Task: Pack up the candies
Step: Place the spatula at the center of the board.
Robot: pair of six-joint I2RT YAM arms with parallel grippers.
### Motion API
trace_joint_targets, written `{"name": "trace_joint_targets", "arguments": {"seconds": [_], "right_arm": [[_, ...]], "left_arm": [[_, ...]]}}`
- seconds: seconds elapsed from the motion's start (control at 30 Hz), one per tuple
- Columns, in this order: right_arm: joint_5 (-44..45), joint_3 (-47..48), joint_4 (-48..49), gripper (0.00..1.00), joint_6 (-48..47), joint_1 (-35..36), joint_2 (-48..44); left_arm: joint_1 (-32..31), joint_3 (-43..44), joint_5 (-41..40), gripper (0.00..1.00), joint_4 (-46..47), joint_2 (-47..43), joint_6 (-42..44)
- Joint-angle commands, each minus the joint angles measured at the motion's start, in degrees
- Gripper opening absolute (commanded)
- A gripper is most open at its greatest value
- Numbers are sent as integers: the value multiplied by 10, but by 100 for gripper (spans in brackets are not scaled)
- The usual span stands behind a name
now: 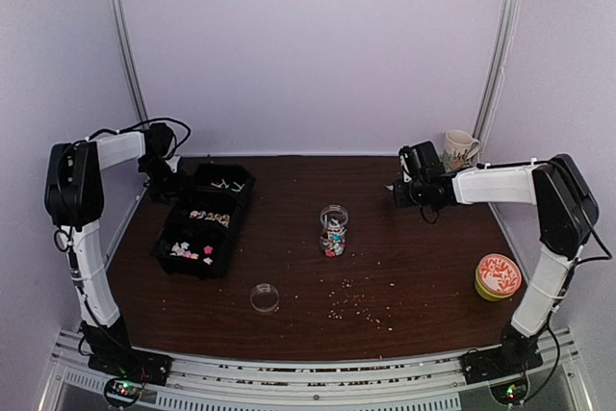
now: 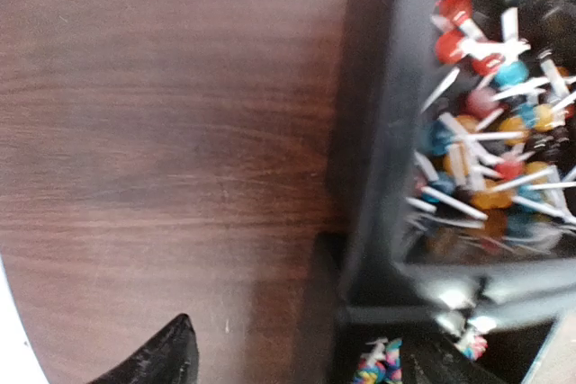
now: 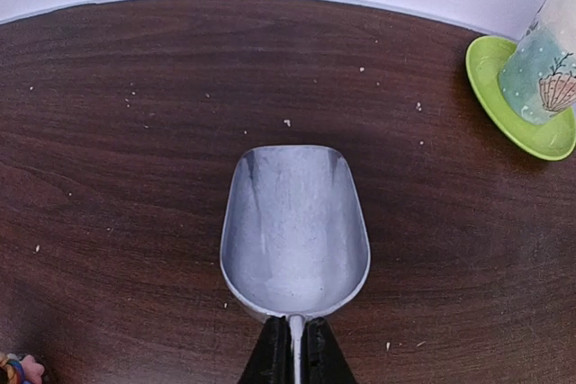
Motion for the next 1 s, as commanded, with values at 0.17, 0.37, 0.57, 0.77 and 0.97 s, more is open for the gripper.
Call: {"name": "trace_joint_targets", "arguments": {"seconds": [0.17,0.37,0.57,0.77,0.97], "right_arm": [[-19,66,-70,3,29,-8,50],[-33,88,-106,5,30,-9,73],[-46,80,-116,7,27,-9,78],[-54,70,-122,8,25,-9,79],[-55,59,-118,8,26,-8,78]], "left_arm": [[-49,-9,-26,82,-10,-136,-46],[-122,-33,-67,83,-9,-208,-58],[-195,-69,-93,83,0,-266,-74],[-262,-106,-126,84,4,-301,-89],[-291,-154,-125,84,25,-322,-106]]}}
